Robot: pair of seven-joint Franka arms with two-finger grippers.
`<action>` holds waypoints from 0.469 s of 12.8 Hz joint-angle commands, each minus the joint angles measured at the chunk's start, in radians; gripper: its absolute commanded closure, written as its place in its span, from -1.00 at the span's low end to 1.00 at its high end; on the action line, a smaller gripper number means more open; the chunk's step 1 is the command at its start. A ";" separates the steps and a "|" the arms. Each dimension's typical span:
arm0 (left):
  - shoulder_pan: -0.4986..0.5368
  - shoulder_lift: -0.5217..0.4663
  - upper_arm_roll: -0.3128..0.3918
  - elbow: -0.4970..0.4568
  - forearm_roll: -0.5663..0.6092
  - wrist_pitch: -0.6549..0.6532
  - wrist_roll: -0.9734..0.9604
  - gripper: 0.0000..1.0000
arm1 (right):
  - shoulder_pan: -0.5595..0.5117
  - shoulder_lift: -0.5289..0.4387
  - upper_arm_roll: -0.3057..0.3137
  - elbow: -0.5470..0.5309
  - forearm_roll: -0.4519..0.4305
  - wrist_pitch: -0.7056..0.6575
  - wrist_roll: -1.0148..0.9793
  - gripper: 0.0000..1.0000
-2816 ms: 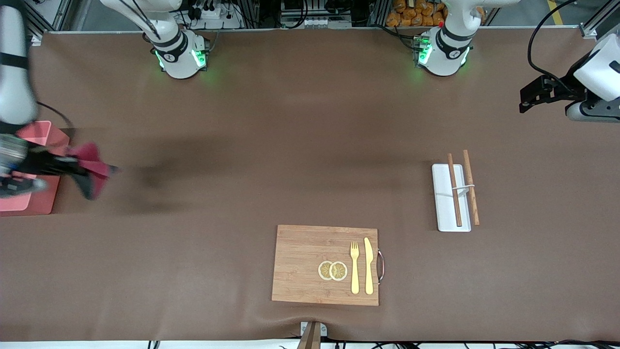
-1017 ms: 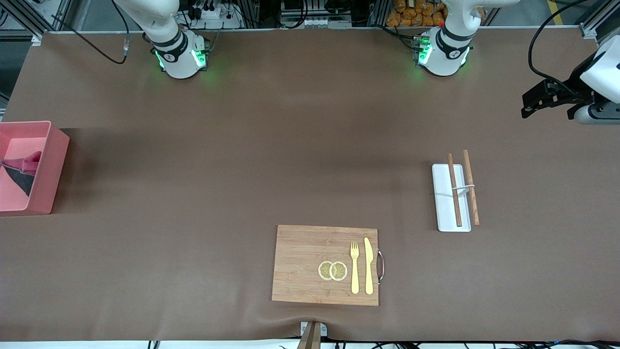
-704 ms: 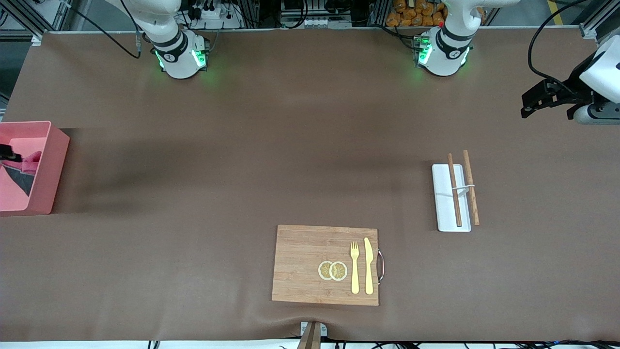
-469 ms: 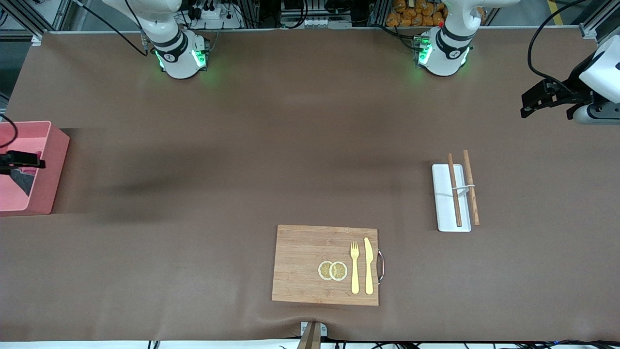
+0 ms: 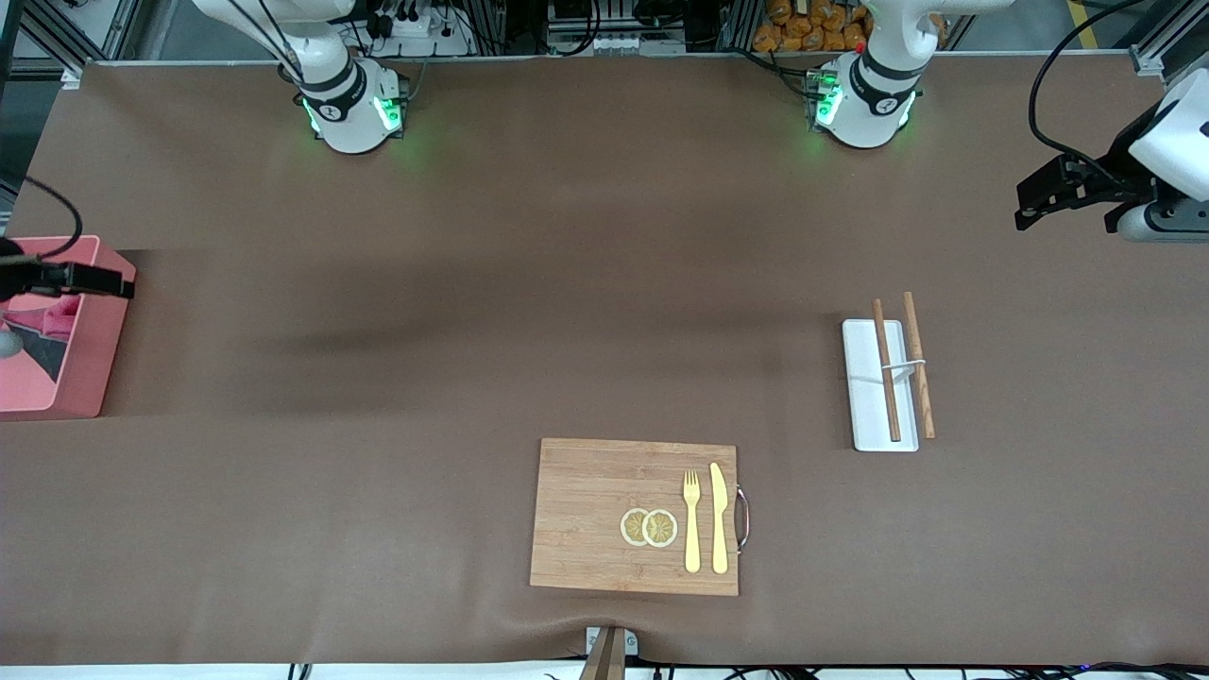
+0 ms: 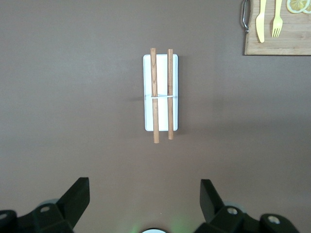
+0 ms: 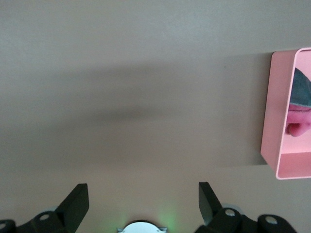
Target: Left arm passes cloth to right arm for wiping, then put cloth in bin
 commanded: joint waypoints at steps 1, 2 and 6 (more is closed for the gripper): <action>0.007 0.003 -0.001 0.008 -0.017 -0.007 0.010 -1.00 | -0.023 -0.101 0.067 -0.064 -0.011 -0.001 0.155 -1.00; 0.007 0.004 -0.001 0.008 -0.019 -0.007 0.010 -1.00 | -0.034 -0.107 0.081 -0.058 -0.014 -0.003 0.169 -1.00; 0.007 0.006 -0.001 0.009 -0.019 -0.007 0.011 -1.00 | -0.092 -0.187 0.083 -0.058 -0.016 0.000 0.089 -1.00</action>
